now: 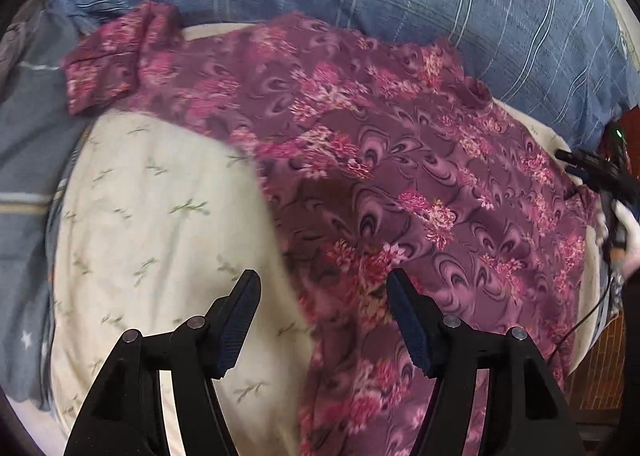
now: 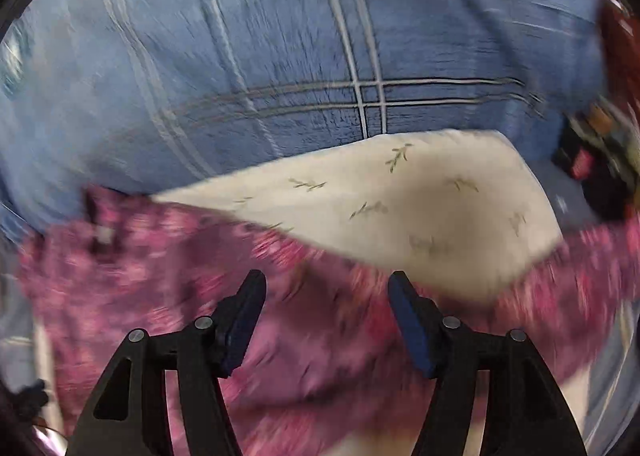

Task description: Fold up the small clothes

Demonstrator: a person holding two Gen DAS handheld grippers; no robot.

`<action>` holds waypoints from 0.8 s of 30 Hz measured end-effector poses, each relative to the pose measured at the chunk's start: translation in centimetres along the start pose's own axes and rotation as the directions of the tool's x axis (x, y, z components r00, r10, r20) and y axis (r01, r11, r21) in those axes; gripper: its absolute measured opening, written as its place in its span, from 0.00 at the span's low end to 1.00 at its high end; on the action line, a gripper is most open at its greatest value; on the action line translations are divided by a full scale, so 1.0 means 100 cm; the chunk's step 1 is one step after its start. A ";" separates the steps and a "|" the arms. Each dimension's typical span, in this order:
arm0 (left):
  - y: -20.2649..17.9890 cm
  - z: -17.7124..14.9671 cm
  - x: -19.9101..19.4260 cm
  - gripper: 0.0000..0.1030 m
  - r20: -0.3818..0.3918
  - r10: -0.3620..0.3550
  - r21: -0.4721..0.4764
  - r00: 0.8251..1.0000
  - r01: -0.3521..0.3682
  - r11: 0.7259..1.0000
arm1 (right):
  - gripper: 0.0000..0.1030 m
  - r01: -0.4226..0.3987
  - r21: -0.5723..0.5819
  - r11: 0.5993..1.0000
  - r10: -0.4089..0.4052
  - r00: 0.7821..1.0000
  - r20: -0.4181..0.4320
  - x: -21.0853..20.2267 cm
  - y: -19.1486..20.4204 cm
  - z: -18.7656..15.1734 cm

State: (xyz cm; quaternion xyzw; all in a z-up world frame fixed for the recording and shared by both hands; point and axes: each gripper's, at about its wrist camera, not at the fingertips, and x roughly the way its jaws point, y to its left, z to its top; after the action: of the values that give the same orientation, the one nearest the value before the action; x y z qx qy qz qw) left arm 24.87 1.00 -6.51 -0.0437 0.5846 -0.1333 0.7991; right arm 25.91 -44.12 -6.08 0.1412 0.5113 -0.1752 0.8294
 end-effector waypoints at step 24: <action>-0.009 0.087 0.083 0.63 0.022 0.173 0.022 0.985 -0.173 0.985 | 0.06 0.289 -0.285 0.914 -0.272 0.957 0.101 0.019 0.047 0.008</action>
State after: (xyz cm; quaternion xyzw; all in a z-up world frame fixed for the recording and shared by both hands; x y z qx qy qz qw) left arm 35.29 -2.80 -11.20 0.0156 0.5767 -0.0700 0.8138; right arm 29.41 -40.54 -7.21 -0.0651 0.5220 -0.2176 0.8221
